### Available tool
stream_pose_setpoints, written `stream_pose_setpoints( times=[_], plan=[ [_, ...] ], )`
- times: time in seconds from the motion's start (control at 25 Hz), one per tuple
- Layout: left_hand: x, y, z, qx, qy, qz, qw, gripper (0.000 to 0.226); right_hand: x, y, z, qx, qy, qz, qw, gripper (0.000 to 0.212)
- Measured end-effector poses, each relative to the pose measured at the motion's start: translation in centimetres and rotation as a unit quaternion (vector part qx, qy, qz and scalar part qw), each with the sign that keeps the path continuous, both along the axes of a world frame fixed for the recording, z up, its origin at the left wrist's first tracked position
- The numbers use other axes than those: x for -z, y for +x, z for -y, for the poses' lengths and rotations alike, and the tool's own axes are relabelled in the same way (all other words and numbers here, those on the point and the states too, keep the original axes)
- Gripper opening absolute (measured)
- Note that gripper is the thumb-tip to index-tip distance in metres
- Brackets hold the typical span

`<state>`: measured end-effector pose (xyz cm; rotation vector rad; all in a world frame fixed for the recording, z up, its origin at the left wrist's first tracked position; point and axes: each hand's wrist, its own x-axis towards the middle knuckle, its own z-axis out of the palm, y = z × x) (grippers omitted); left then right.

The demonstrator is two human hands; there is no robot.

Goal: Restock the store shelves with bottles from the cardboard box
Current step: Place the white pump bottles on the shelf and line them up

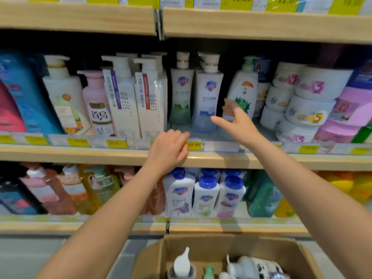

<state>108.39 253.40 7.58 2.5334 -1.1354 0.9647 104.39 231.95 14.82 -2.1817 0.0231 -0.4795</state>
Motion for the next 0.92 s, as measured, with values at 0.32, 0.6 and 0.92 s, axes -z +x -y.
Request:
stream_pose_setpoints(
  times=[0.32, 0.6, 0.92],
  plan=[
    [9.0, -13.8, -7.7, 0.068, -0.068, -0.234, 0.968, 0.050, 8.9, -11.8, -4.0, -0.102, -0.107, 0.017, 0.989, 0.056],
    [17.1, -25.9, -13.5, 0.092, -0.023, -0.391, 0.915, 0.043, 19.7, -19.7, -8.1, -0.261, -0.072, -0.095, 0.958, 0.044],
    [16.6, -26.8, -10.0, 0.059, -0.104, -0.517, 0.847, 0.038, 23.3, -22.3, -9.1, -0.291, -0.066, -0.125, 0.946, 0.035]
  ],
)
